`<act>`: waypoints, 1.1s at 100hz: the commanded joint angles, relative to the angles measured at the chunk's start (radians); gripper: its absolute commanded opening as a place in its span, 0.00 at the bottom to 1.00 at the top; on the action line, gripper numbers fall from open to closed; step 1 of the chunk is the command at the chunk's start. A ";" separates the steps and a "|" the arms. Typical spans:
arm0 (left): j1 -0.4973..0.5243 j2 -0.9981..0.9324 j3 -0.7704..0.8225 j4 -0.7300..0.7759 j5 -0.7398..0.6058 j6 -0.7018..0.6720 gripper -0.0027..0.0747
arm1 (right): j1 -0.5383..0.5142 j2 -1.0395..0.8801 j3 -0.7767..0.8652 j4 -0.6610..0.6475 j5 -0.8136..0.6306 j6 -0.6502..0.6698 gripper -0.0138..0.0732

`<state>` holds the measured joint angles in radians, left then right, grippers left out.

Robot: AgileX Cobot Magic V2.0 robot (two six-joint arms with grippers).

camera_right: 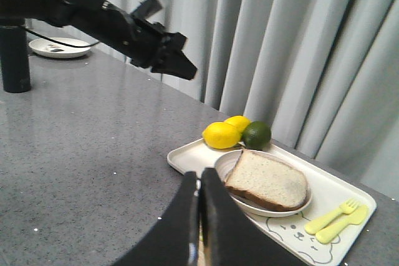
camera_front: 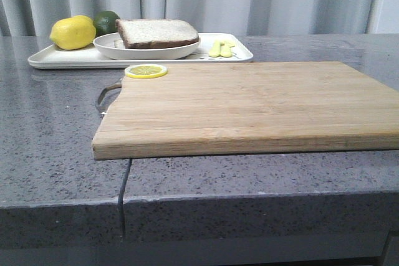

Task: Place bread and move sandwich to tray
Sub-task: 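Release the plate and withdraw the left gripper from the tray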

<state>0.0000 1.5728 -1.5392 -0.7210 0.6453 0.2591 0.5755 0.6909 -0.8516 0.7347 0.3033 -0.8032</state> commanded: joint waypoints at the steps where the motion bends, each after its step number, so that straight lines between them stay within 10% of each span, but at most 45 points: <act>1: -0.014 -0.160 0.065 -0.027 -0.110 0.064 0.01 | -0.005 -0.059 0.054 0.005 -0.124 -0.003 0.08; 65: -0.014 -0.995 0.972 -0.030 -0.344 0.230 0.01 | -0.006 -0.288 0.407 0.005 -0.259 -0.003 0.08; 110: -0.014 -1.414 1.207 -0.068 -0.344 0.230 0.01 | -0.006 -0.494 0.581 -0.002 -0.337 -0.052 0.08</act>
<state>-0.0071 0.1845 -0.3228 -0.7587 0.3661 0.4856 0.5735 0.2116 -0.2564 0.7343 0.0467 -0.8415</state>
